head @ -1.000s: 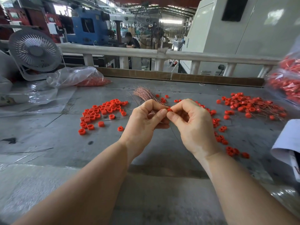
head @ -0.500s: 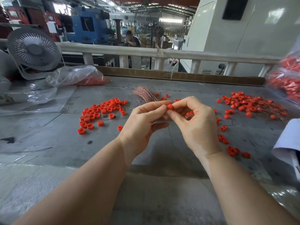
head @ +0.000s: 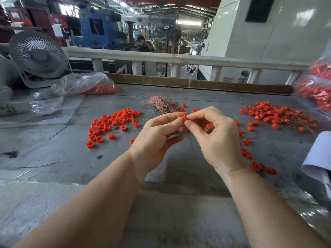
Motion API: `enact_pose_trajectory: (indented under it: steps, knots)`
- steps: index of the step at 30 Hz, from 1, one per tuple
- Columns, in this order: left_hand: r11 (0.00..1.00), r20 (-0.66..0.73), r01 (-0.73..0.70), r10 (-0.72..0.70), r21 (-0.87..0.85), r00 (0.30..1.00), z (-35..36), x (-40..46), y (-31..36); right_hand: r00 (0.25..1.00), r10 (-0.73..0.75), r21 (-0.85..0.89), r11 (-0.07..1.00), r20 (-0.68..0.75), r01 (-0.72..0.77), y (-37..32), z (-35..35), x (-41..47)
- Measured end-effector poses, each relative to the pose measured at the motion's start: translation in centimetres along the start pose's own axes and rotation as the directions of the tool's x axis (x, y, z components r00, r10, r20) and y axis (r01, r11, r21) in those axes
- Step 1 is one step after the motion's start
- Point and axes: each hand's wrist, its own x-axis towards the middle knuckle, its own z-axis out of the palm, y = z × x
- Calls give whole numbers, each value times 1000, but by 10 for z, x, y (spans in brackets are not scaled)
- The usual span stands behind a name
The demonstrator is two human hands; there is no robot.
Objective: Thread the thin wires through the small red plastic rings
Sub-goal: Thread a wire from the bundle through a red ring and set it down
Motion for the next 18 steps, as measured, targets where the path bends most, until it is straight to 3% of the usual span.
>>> enact_pose_trajectory:
  steps: [5, 18]
  knots:
    - [1000, -2, 16, -16, -19, 1000, 1, 0, 0, 998, 44, 11, 999, -44, -43, 0, -2, 1]
    - [999, -41, -25, 27, 45, 999, 1, -2, 0, 1000, 29, 2, 1000, 4, -29, -2, -3, 2]
